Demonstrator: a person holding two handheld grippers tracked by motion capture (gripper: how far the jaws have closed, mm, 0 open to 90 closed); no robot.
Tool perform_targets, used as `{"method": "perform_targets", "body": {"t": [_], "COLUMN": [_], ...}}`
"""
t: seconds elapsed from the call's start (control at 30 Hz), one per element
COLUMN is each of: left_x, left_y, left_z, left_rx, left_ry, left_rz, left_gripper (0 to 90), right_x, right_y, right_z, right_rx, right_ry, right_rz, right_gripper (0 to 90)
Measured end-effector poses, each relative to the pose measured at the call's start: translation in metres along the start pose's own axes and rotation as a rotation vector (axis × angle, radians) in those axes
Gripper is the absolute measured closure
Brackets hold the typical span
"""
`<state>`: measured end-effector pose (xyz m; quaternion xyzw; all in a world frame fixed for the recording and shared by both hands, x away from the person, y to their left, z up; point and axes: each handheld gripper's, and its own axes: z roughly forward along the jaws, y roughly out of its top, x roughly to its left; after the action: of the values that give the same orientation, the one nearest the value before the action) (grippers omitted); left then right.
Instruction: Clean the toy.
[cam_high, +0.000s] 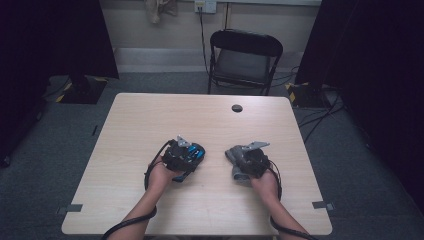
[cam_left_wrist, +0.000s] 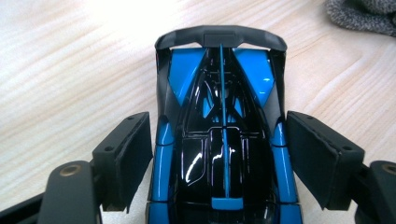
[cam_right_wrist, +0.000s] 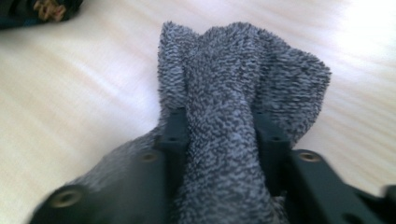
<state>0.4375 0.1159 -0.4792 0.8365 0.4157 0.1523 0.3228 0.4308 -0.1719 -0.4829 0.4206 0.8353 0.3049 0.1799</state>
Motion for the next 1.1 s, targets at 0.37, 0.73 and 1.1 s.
{"method": "perform_targets", "body": {"t": [0.37, 0.73, 1.1], "left_x": [0.001, 0.003, 0.002], "left_y": [-0.003, -0.006, -0.008], "left_z": [-0.004, -0.002, 0.001], "left_rx": [0.003, 0.01, 0.013], "left_ry": [0.0, -0.006, -0.005], "left_rz": [-0.029, -0.031, -0.021], "left_gripper": [22.8, 19.5, 18.7], "right_x": [0.016, 0.012, -0.001], "right_y": [0.003, -0.012, -0.011], "right_z": [-0.02, -0.004, -0.001], "right_rx": [-0.028, 0.027, -0.022], "right_ry": [-0.041, -0.075, -0.028], "right_rz": [0.078, 0.139, 0.095], "right_gripper": [27.6, 30.3, 60.0]}}
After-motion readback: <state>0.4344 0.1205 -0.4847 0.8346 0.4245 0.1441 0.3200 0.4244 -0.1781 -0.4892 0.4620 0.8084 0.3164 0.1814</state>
